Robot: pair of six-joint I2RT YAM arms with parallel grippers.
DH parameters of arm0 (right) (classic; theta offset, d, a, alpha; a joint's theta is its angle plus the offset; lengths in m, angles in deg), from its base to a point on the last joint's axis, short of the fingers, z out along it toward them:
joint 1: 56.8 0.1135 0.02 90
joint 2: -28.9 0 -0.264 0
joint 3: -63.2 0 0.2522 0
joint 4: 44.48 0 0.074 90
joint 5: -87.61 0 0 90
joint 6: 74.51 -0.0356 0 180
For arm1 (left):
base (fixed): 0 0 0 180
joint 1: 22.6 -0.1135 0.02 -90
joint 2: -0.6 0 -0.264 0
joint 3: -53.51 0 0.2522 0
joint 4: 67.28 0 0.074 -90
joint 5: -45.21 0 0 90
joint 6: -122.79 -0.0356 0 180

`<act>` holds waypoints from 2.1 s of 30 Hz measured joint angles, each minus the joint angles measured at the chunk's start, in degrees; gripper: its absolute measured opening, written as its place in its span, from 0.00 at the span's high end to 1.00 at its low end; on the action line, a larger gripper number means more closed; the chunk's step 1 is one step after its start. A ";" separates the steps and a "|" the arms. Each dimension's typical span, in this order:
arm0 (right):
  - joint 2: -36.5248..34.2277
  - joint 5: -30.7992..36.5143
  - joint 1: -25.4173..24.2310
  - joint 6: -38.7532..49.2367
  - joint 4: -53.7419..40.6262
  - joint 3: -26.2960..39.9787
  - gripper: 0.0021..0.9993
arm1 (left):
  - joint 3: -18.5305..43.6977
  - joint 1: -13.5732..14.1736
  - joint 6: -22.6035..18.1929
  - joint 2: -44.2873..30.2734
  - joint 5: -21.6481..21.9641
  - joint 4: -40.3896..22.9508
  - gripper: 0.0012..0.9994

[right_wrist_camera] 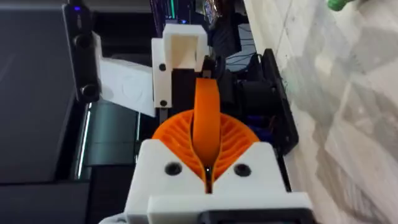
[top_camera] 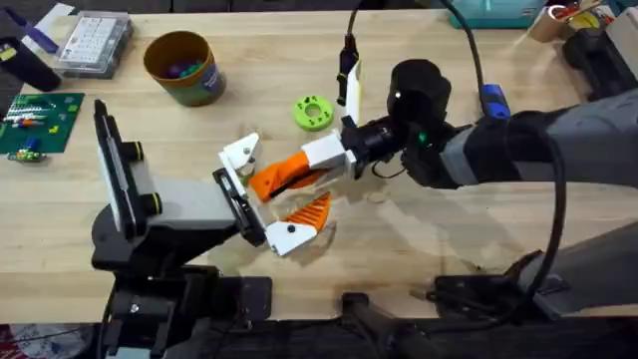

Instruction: Pick up the gripper from the table and insert it into the empty holder that is missing its gripper. Then pick up a screw, insert it into the mounting hole, and use the screwdriver to tighten it. Finally, clean up the table by picking up the vegetable and placing it into the bucket.

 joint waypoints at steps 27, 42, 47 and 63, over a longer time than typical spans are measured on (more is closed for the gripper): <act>-0.04 -6.03 -2.72 -7.29 14.27 -0.09 0.98 | 0.00 0.00 -0.21 0.00 -5.44 1.66 0.01; -0.04 -5.54 -2.91 -4.31 10.84 -0.11 0.98 | 0.00 0.00 0.01 0.00 -8.92 3.20 0.01; -0.04 -4.48 -2.91 -4.62 13.21 -0.11 0.98 | 0.00 0.00 0.13 0.02 -9.12 2.16 0.01; -0.04 1.09 -2.73 -3.17 8.70 -0.15 0.98 | 0.00 0.00 1.03 0.00 -9.12 0.89 0.01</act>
